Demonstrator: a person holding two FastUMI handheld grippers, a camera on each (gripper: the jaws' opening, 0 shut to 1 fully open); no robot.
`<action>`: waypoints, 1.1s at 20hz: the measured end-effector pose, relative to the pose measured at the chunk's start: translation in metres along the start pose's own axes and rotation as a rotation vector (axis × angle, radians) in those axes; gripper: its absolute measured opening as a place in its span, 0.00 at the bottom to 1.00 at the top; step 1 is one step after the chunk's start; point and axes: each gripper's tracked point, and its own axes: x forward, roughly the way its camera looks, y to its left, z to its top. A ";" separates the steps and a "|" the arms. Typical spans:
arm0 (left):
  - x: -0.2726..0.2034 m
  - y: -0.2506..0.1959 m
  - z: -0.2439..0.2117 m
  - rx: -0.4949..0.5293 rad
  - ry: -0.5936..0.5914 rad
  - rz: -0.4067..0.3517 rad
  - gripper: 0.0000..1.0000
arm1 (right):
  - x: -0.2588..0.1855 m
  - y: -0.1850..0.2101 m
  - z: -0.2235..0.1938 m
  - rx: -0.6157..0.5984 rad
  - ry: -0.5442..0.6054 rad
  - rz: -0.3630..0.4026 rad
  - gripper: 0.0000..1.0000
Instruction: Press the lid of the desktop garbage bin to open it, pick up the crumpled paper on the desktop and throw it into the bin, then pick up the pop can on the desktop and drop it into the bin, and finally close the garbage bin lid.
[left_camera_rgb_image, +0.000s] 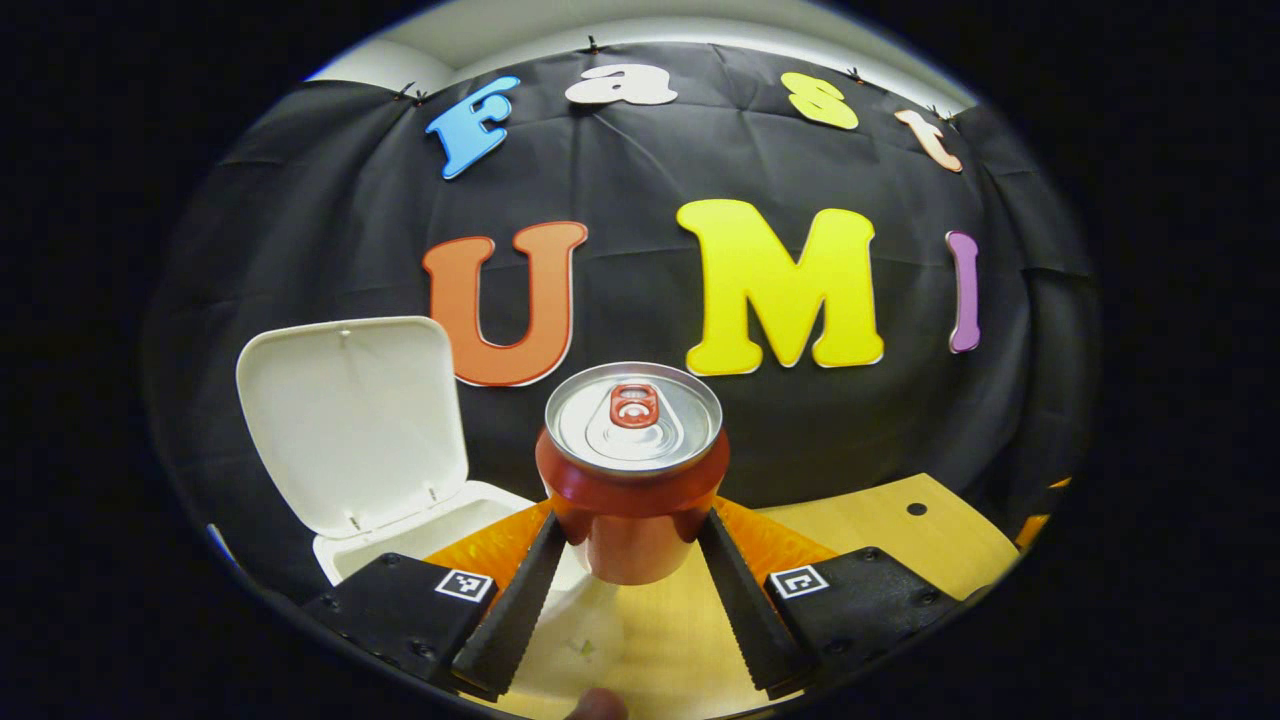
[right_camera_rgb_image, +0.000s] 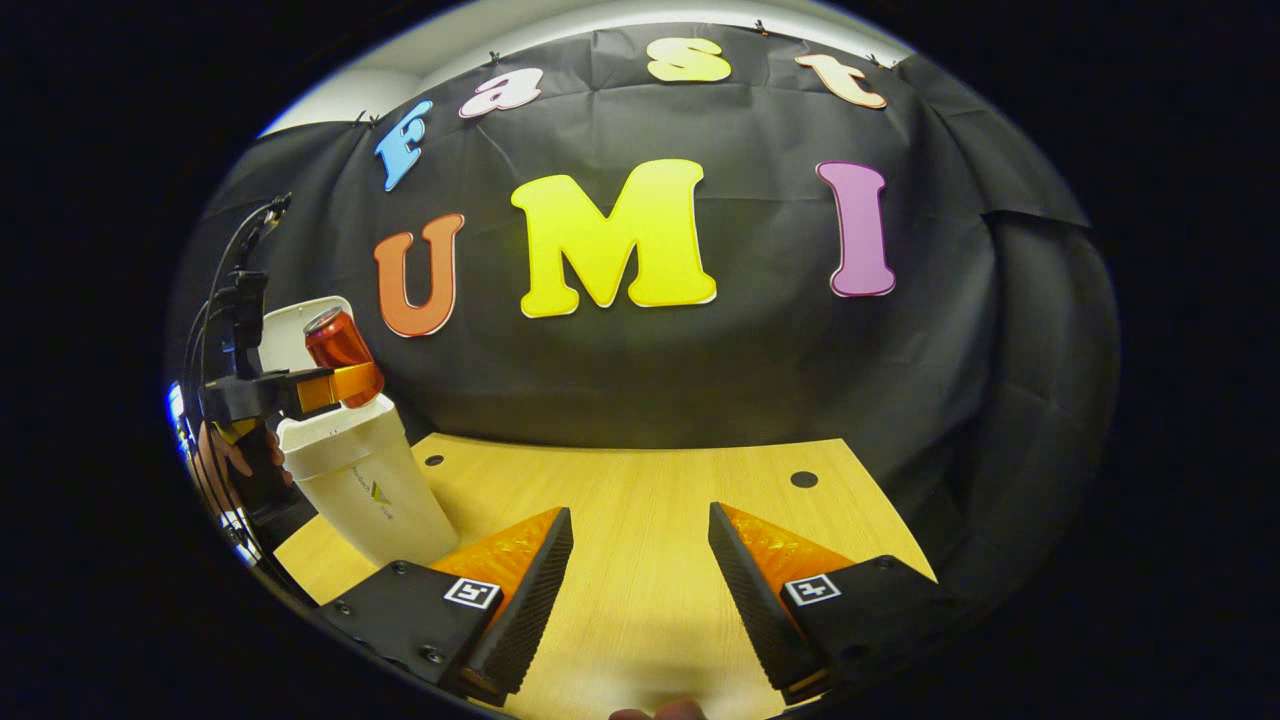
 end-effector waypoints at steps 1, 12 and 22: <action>0.003 0.016 -0.003 -0.002 0.010 0.035 0.85 | 0.002 0.004 0.001 -0.002 0.001 0.006 0.87; 0.017 0.086 -0.032 -0.045 0.093 0.201 0.86 | 0.010 0.035 -0.003 -0.040 0.025 0.054 0.87; 0.005 0.088 -0.019 -0.049 0.085 0.284 0.91 | 0.010 0.034 -0.007 -0.038 0.031 0.054 0.87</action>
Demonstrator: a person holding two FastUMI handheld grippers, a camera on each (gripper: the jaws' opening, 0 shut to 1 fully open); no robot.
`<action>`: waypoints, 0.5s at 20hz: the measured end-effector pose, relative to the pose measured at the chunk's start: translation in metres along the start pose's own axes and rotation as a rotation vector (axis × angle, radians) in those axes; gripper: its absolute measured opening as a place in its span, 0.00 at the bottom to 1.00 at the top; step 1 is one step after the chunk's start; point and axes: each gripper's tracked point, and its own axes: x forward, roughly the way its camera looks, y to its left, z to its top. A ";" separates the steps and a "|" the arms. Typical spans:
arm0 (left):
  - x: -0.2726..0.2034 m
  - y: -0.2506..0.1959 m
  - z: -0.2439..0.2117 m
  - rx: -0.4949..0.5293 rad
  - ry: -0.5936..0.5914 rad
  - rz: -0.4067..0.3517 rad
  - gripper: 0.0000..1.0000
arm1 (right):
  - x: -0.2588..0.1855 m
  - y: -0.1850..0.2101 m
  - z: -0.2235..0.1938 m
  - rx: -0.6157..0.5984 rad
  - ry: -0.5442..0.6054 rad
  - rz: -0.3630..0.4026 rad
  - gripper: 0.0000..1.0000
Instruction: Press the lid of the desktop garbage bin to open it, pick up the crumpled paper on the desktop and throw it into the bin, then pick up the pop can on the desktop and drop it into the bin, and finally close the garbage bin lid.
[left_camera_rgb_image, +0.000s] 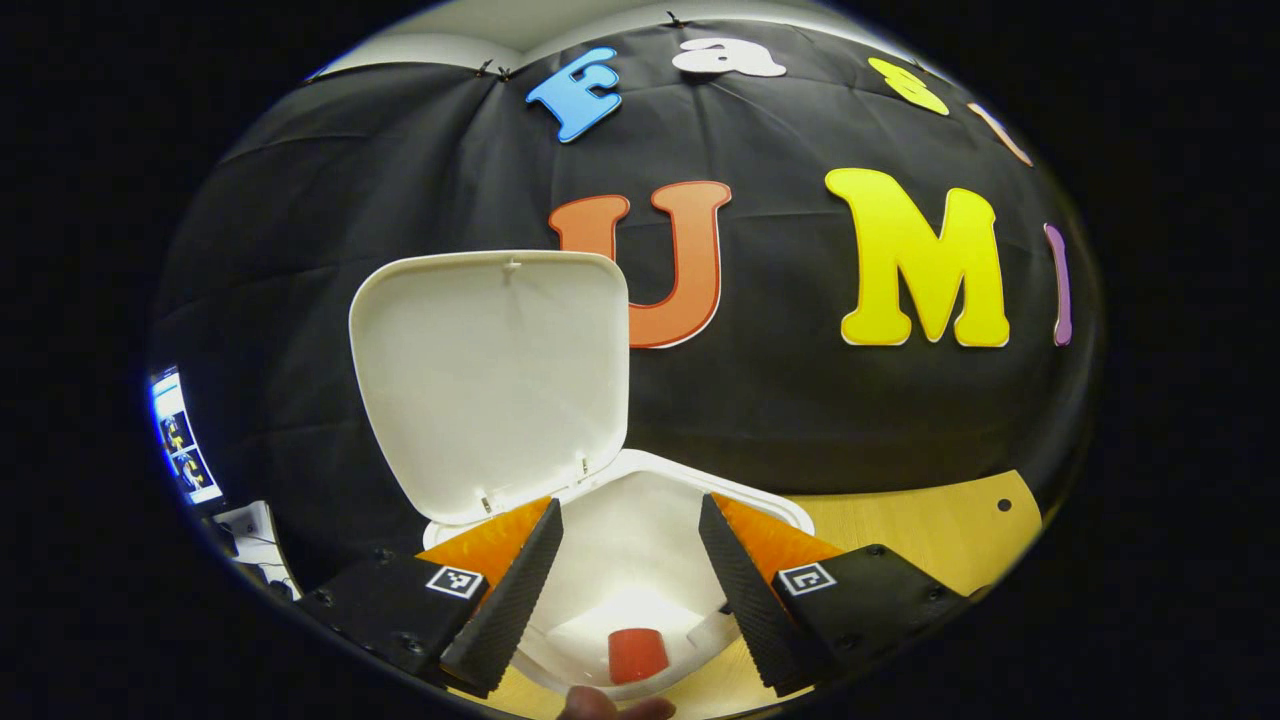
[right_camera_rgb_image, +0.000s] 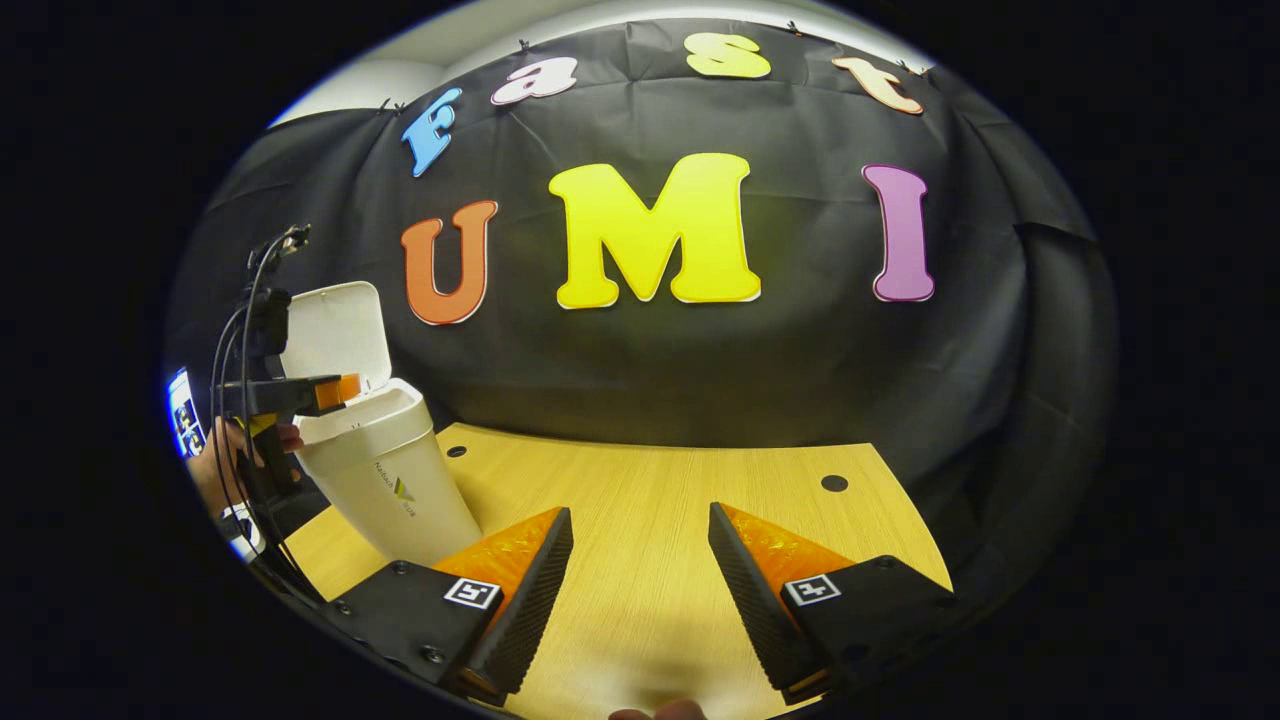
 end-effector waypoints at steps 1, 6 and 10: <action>-0.004 0.003 0.004 -0.011 -0.001 0.037 0.91 | 0.000 0.000 0.001 0.002 -0.002 0.002 0.87; -0.009 -0.016 0.055 -0.042 -0.119 0.102 0.91 | -0.002 -0.007 0.005 0.015 -0.009 0.010 0.87; -0.006 -0.013 0.112 -0.043 -0.208 0.154 0.90 | -0.002 -0.021 0.011 0.041 -0.011 -0.002 0.87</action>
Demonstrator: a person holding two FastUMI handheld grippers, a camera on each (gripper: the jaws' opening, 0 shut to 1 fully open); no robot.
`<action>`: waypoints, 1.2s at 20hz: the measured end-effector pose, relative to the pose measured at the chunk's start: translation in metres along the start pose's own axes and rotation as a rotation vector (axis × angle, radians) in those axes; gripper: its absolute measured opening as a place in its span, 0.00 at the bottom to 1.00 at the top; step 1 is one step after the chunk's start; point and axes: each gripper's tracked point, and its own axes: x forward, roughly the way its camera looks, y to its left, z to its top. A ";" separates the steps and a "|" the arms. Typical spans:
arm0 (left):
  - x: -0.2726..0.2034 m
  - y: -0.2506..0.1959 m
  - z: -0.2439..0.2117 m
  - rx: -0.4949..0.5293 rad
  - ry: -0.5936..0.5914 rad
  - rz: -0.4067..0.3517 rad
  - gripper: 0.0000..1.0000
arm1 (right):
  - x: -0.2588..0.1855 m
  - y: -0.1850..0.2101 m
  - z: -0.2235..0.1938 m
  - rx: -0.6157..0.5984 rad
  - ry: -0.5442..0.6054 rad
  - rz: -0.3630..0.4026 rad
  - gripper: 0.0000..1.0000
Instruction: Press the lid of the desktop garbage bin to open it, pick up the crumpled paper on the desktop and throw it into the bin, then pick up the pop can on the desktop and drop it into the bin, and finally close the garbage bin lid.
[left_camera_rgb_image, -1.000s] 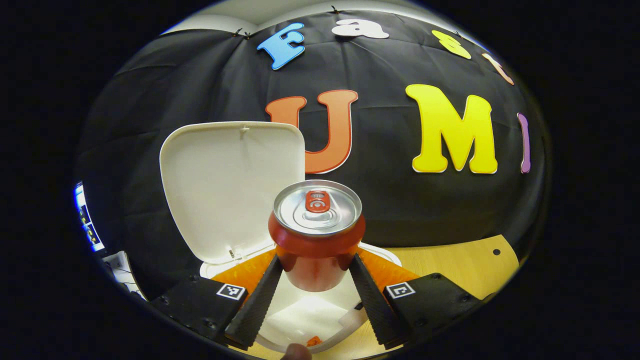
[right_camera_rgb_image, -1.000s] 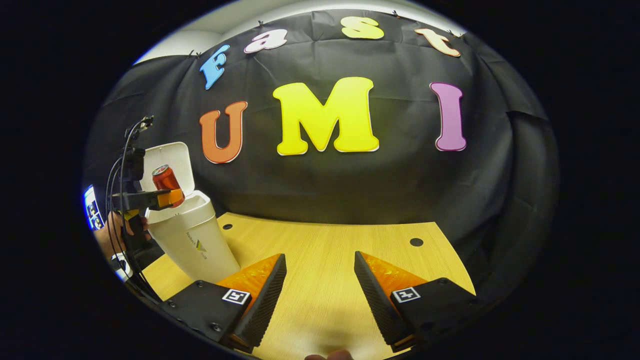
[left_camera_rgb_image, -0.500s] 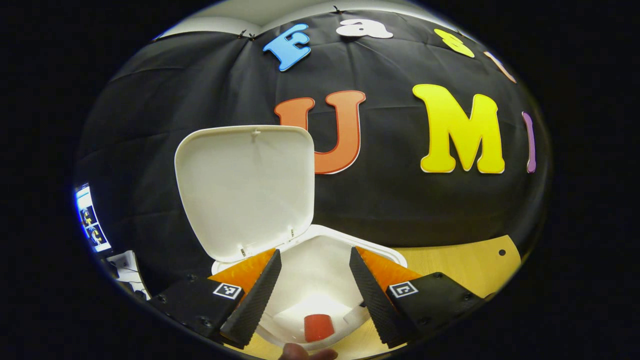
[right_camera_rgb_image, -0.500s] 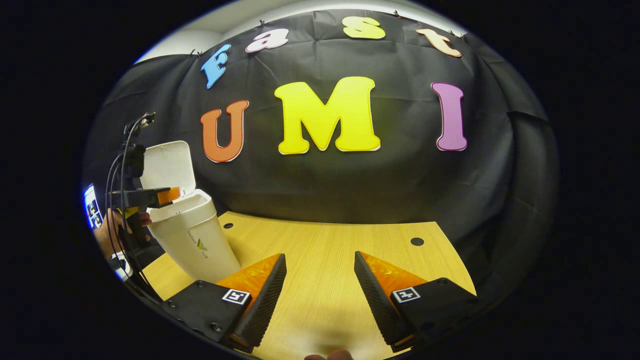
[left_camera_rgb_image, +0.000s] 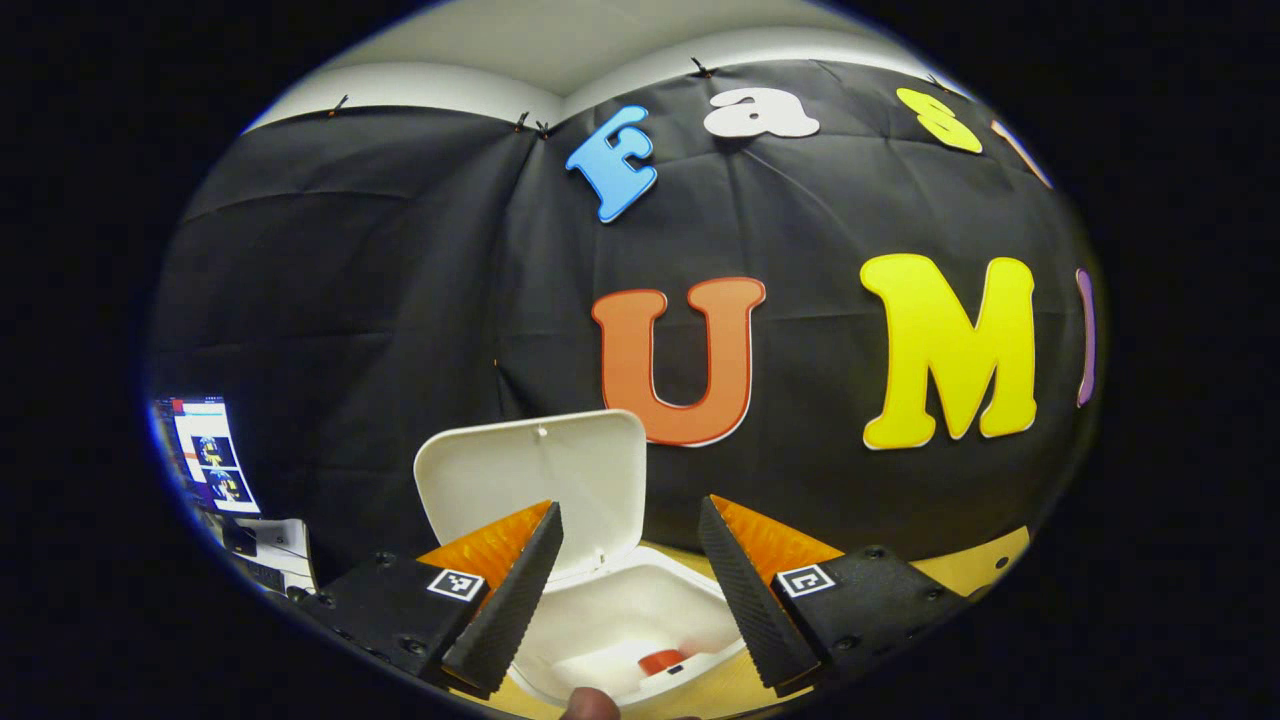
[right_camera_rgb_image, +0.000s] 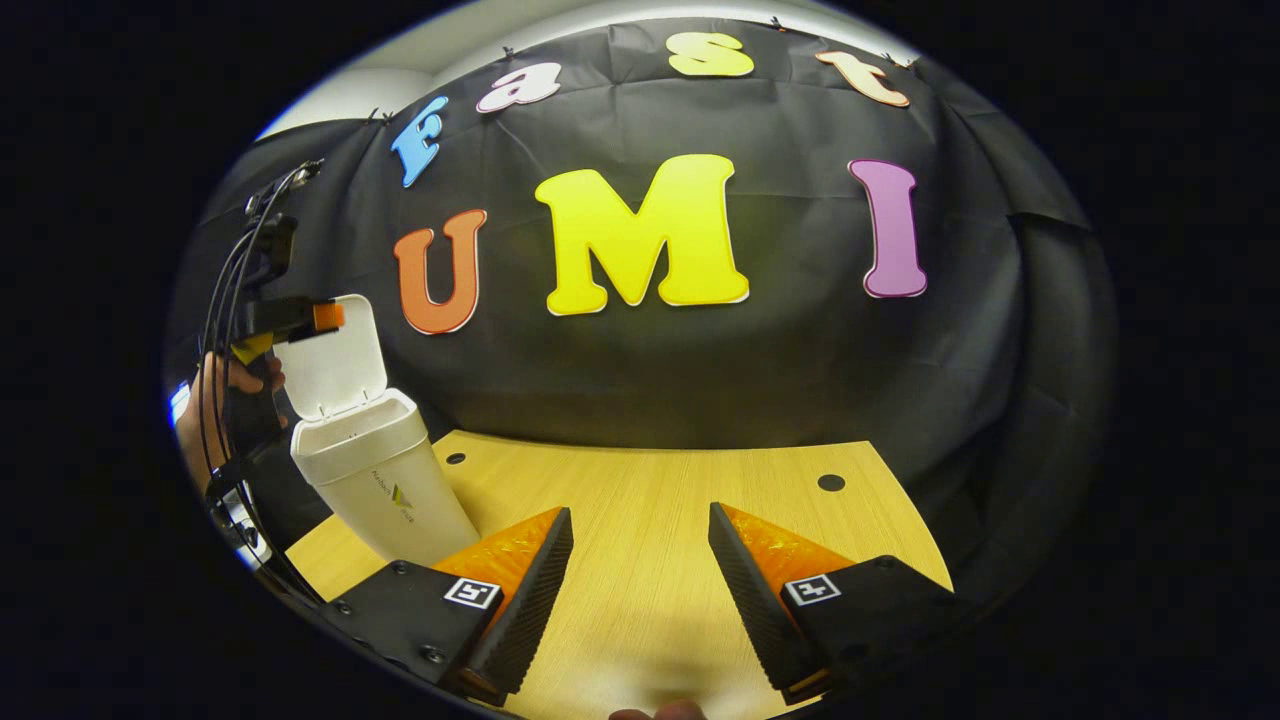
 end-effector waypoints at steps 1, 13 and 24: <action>0.006 0.001 0.012 -0.005 -0.014 0.021 0.90 | 0.001 -0.005 0.003 0.002 -0.003 -0.007 0.87; 0.085 0.068 0.056 -0.090 0.028 0.292 0.90 | 0.021 -0.013 0.029 -0.033 -0.025 -0.015 0.87; 0.096 0.108 0.031 -0.179 0.261 0.523 0.90 | 0.018 -0.018 0.030 -0.010 -0.018 -0.022 0.87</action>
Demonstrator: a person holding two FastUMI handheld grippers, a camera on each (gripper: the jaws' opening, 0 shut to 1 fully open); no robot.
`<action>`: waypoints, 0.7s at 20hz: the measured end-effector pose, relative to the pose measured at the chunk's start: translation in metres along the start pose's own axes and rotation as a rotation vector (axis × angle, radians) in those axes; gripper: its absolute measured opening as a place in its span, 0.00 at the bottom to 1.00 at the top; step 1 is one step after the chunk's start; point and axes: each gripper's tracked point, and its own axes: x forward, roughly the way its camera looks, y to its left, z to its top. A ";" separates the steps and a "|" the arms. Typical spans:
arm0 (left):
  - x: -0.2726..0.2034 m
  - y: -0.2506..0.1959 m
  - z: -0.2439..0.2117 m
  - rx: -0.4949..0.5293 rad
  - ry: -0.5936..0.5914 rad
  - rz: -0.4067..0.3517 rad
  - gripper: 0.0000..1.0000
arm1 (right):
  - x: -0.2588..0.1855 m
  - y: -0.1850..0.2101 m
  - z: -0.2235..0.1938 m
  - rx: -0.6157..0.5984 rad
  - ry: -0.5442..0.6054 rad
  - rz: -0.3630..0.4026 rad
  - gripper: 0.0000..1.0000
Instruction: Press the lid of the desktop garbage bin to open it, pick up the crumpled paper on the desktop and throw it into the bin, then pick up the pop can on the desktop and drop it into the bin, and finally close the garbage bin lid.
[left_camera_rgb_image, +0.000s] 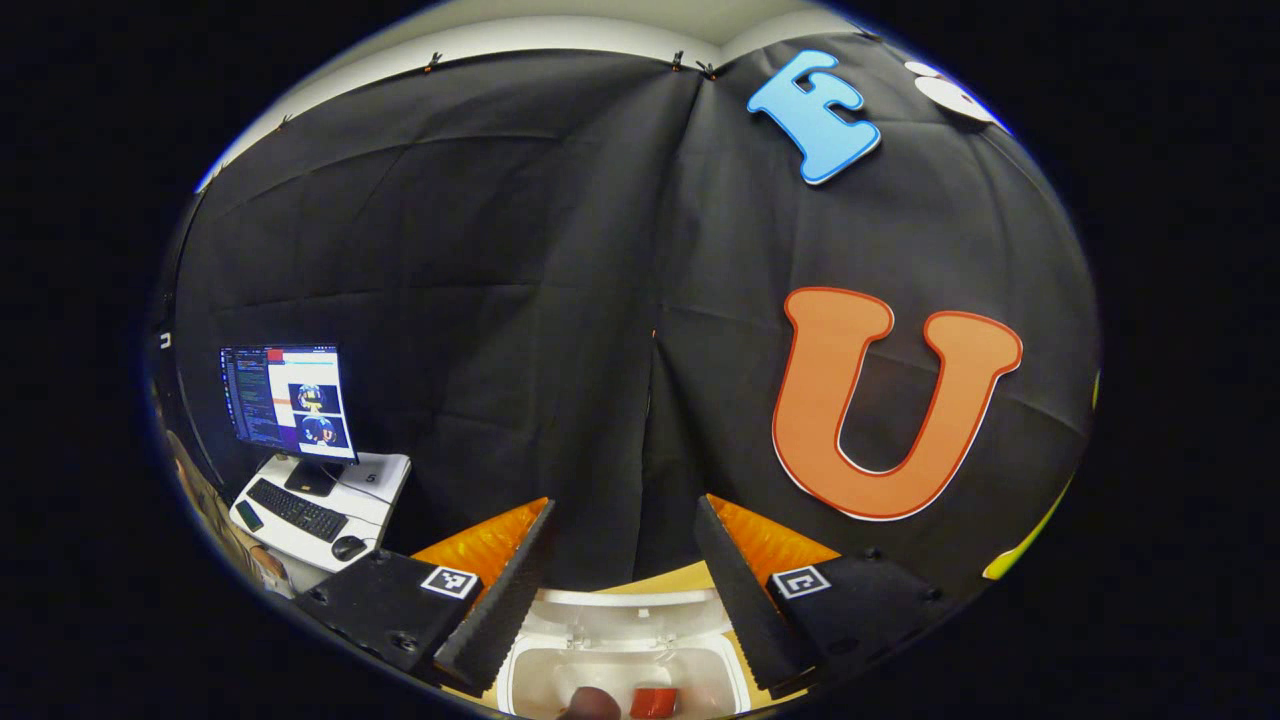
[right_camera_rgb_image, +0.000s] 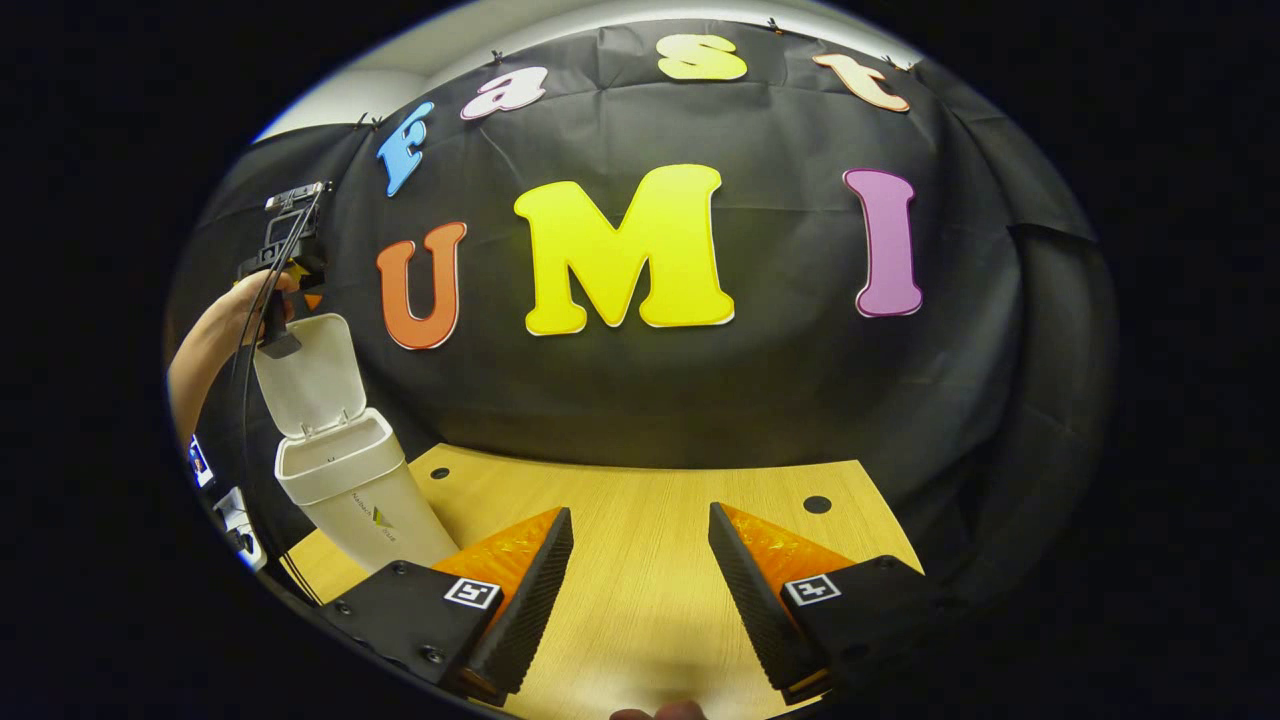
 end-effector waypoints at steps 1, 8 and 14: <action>-0.002 0.003 -0.004 -0.004 0.018 0.014 0.90 | -0.002 -0.002 -0.001 0.005 0.000 -0.001 0.87; -0.028 0.002 -0.026 -0.001 0.054 0.024 0.90 | -0.016 -0.018 -0.010 0.011 0.003 -0.004 0.87; -0.079 -0.003 -0.074 -0.011 0.070 -0.019 0.90 | -0.026 -0.019 -0.014 -0.025 0.005 0.036 0.87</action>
